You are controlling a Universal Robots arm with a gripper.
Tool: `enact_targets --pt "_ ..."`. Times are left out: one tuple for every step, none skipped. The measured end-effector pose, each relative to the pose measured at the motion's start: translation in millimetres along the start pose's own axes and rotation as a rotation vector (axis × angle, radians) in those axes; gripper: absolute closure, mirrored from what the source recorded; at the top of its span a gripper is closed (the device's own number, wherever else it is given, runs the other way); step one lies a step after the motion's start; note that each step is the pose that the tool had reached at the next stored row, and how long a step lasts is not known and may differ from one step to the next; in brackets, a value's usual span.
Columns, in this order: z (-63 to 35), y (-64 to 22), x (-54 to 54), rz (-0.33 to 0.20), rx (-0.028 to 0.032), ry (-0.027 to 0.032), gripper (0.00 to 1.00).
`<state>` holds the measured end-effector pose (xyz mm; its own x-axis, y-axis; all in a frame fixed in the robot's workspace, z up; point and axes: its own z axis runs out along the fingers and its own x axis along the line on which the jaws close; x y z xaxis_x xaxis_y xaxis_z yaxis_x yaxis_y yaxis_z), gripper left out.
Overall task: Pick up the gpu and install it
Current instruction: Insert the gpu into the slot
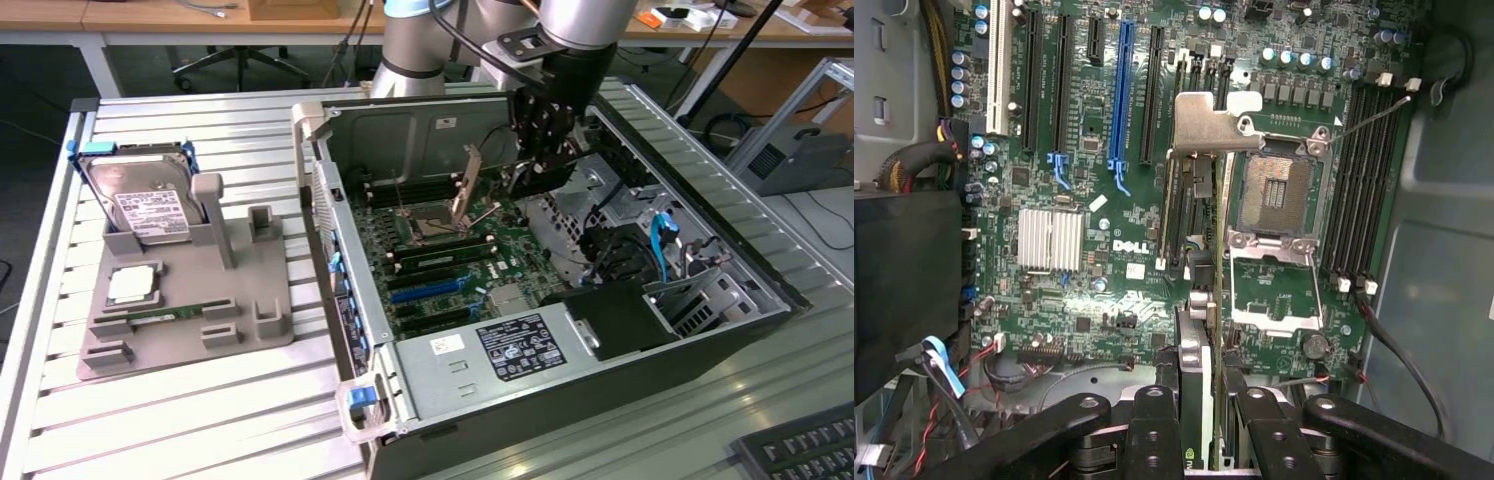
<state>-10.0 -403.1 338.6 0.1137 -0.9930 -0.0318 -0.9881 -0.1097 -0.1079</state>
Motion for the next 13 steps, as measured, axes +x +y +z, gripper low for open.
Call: enact_targets --pt "0.1 0.1 0.0 0.0 0.0 0.0 0.73" --pt "0.4 0.3 0.0 0.0 0.0 -0.0001 0.73" --pt "0.6 0.5 0.0 0.0 0.0 0.0 0.73" --pt "0.8 0.7 0.0 0.0 0.0 0.0 0.73" --pt "0.9 0.8 0.0 0.0 0.0 0.0 0.73" --pt "1.2 0.9 0.0 0.0 0.0 0.0 0.73" --pt "1.4 1.1 0.0 0.0 0.0 0.0 0.73" --pt "1.5 1.2 0.0 0.0 0.0 0.0 0.73" --pt "1.6 1.3 0.0 0.0 0.0 0.0 0.73" --pt "1.8 1.4 0.0 0.0 0.0 0.0 0.73" --pt "2.0 1.5 0.0 0.0 0.0 0.0 0.73" --pt "2.1 1.5 0.0 0.0 0.0 0.0 0.73" --pt "2.4 1.7 0.0 0.0 0.0 -0.0001 0.73"
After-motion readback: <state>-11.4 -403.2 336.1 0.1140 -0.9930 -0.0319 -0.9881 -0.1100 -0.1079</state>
